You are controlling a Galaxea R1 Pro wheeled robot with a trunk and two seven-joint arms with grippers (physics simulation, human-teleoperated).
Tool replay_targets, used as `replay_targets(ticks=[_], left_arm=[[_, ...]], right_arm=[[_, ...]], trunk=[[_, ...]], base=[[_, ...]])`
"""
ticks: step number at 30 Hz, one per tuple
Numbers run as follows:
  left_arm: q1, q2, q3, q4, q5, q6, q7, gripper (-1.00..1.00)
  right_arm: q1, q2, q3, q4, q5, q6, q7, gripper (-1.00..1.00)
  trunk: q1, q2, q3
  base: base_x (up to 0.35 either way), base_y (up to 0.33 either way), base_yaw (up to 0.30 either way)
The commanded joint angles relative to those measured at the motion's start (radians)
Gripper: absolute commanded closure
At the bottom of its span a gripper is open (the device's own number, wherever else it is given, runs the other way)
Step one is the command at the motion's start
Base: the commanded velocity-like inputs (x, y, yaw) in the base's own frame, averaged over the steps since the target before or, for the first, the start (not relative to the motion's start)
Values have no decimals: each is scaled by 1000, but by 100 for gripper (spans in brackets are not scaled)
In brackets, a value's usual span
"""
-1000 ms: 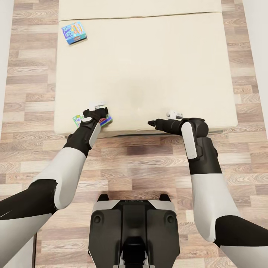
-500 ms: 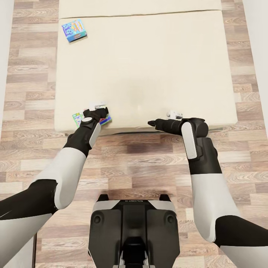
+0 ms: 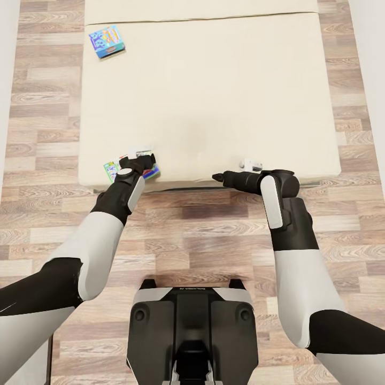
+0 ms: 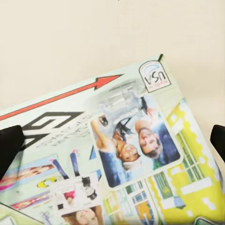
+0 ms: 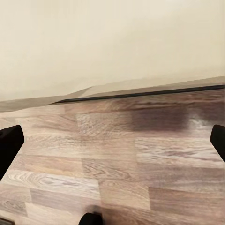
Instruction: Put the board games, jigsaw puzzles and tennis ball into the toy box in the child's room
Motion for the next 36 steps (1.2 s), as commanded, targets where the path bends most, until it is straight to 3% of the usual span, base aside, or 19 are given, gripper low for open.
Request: replay_targets(ticks=[1, 36], left_arm=[[0, -1, 4, -2, -4, 6, 0, -100], [0, -1, 4, -6, -4, 6, 2, -100]], right_arm=[[0, 1, -2, -1, 3, 5, 4, -100], [0, 1, -1, -1, 3, 5, 4, -100]], trunk=[[0, -1, -1], [0, -1, -1]], base=[[-1, 0, 0], [-23, 0, 0]])
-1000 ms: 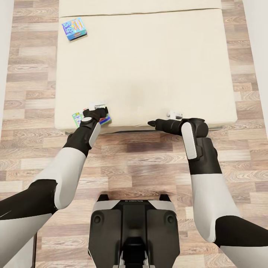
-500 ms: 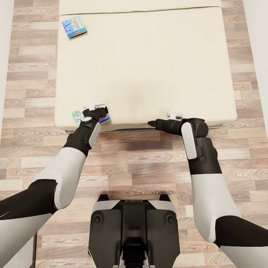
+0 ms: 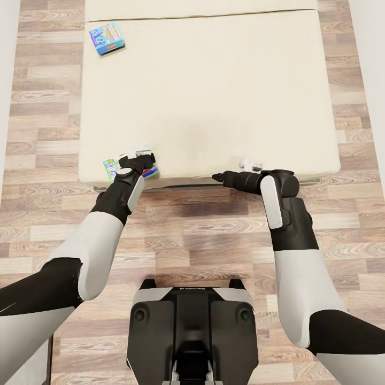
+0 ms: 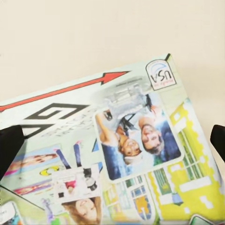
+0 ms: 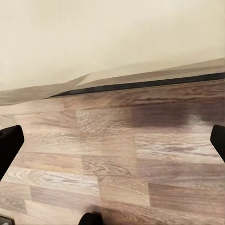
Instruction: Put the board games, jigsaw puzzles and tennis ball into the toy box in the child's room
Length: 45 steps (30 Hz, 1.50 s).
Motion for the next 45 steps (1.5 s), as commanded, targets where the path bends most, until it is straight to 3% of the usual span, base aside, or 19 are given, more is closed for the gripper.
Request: replay_targets(ticks=[1, 12, 31, 37, 40, 42, 45], left_arm=[[0, -1, 3, -2, -5, 6, 1, -100], [-1, -1, 3, -103, -4, 19, 56, -100], [-1, 0, 5, -190, -4, 73, 62, -100], [-1, 6, 11, -216, 1, 183, 63, -100], [-3, 16, 18, -263, 3, 280, 64, -100], [-7, 27, 23, -288, 5, 338, 63, -100], [-21, 63, 34, -322, 9, 463, 57, -100]], right_arm=[[0, 1, -2, -1, 3, 5, 4, -100], [0, 1, -2, -1, 3, 5, 4, -100], [0, 1, -3, -1, 2, 5, 4, -100], [0, 0, -4, -1, 2, 5, 4, -100], [0, -1, -4, -1, 2, 5, 4, -100], [0, -1, -5, -1, 2, 5, 4, -100], [0, -1, -8, 0, 1, 5, 5, -100]], trunk=[[0, -1, -1], [0, -1, -1], [0, -1, -1], [0, -1, -1], [0, -1, -1], [0, -1, -1], [0, -1, -1]], base=[[0, 0, 0], [0, 0, 0], [0, 0, 0], [0, 0, 0], [0, 0, 0], [0, 0, 0], [0, 0, 0]])
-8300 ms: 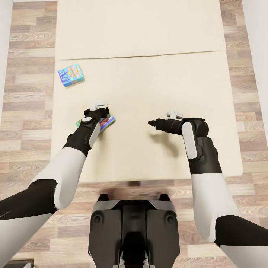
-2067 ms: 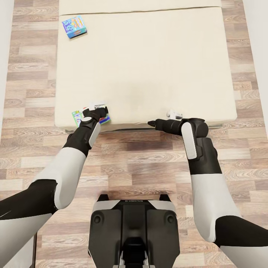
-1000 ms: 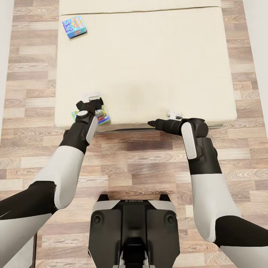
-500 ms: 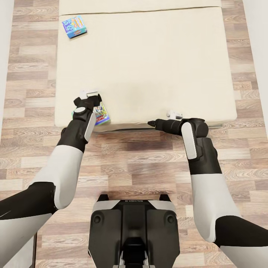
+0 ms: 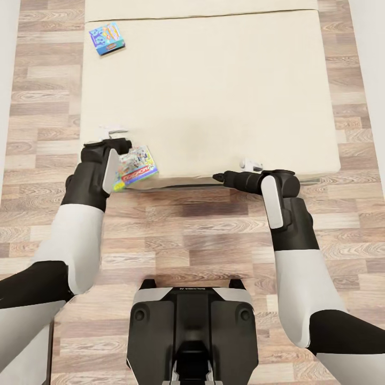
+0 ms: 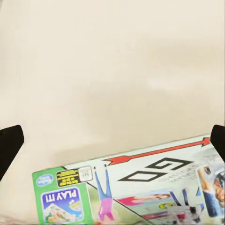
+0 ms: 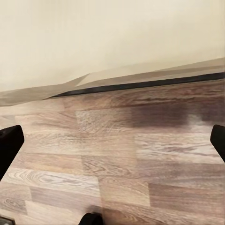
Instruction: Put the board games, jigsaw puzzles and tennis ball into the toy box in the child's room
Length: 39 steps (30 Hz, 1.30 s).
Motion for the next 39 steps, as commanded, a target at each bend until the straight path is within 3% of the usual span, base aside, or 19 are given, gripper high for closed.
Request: replay_targets(ticks=[1, 5, 9, 10, 13, 14, 19, 24, 30, 31, 35, 39], left_arm=[[-6, 10, 6, -6, 0, 37, -2, -100], [-42, 63, 42, -19, 31, 179, -19, -100], [-62, 115, 86, -23, 92, 302, -52, -100], [-65, 141, 98, -25, 115, 343, -67, -100], [-68, 187, 108, -26, 147, 382, -87, -100], [-69, 221, 111, -26, 164, 398, -100, -100], [-71, 300, 115, -25, 196, 422, -131, -100], [-71, 330, 114, -19, 203, 427, -145, -100], [-66, 389, 113, -10, 207, 427, -156, -100], [-63, 410, 114, -1, 208, 427, -168, -100], [-59, 448, 114, 43, 209, 427, -228, -100], [-39, 487, 115, 125, 204, 427, -332, -100]], right_arm=[[0, 1, -3, 0, 2, 5, 4, -100], [0, 0, -7, 0, 1, 5, 6, -100], [0, -3, -10, 3, 0, 5, 11, -100], [0, -3, -11, 6, 0, 5, 15, -100], [0, -2, -13, 8, 0, 5, 19, -100], [0, -3, -13, 9, -1, 5, 21, -100], [0, -5, -14, 10, -16, 5, 23, -100], [0, -6, -15, 12, -39, 5, 23, -100], [0, -8, -15, 25, -57, 5, 23, -100], [0, -8, -15, 27, -59, 5, 23, -100], [0, -8, -14, 30, -62, 5, 23, -100], [0, -9, -13, 32, -64, 5, 24, -100]], trunk=[[0, -1, -1], [0, -1, -1], [0, -1, -1], [0, -1, -1], [0, -1, -1], [0, -1, -1], [0, -1, -1], [0, -1, -1], [0, -1, -1], [0, -1, -1], [0, -1, -1], [0, -1, -1]], base=[[0, 0, 0], [0, 0, 0], [0, 0, 0], [0, 0, 0], [0, 0, 0], [0, 0, 0], [0, 0, 0], [0, 0, 0], [0, 0, 0], [0, 0, 0], [0, 0, 0], [0, 0, 0]])
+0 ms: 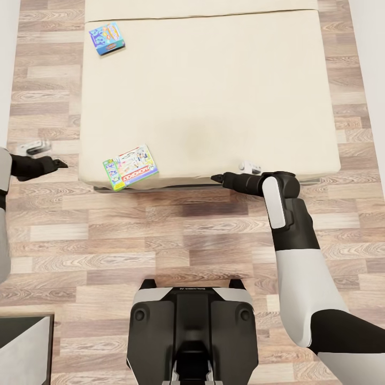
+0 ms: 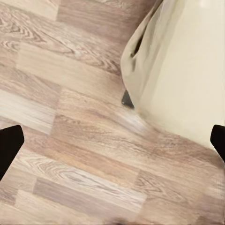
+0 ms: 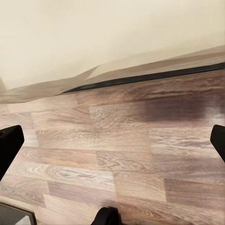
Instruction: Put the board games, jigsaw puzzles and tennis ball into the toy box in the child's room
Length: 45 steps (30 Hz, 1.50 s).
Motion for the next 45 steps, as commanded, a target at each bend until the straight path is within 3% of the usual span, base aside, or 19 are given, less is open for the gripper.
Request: replay_targets(ticks=[1, 4, 9, 16, 21, 25, 34, 40, 45], left_arm=[[6, 8, 2, 15, -2, 3, -22, -100], [26, 38, 2, 56, -4, -1, -63, -100], [64, 73, 1, 83, -5, -10, -83, -100], [174, 86, 1, 100, -7, -88, -85, -100], [242, 83, 1, 198, -6, -195, -85, -100], [254, 80, -1, 289, -6, -265, -84, -100], [264, 61, -7, 573, -9, -510, -37, -100], [274, 26, -8, 638, -9, -582, 4, -100], [331, 9, -7, 648, -5, -603, 5, -100]], right_arm=[[0, 1, -3, 0, 5, 5, 6, -100], [0, 0, -3, 0, 4, 5, 7, -100], [0, -2, -2, 0, 4, 5, 7, -100], [2, -3, -1, 0, 4, 5, 7, -100], [2, -4, -1, 0, 4, 5, 7, -100], [1, -4, -1, 0, 4, 5, 7, -100], [0, -6, -1, 0, 5, 5, 8, -100], [1, -6, 2, 0, 5, 5, 8, -100], [20, -4, 5, 0, 5, 5, 8, -100]], trunk=[[0, -1, -1], [0, -1, -1], [0, -1, -1], [0, -1, -1], [0, -1, -1], [0, -1, -1], [0, -1, -1], [0, -1, -1], [0, -1, -1]], base=[[0, 0, 0], [0, 0, 0], [0, 0, 0], [0, 0, 0], [0, 0, 0], [0, 0, 0], [0, 0, 0], [0, 0, 0], [0, 0, 0]])
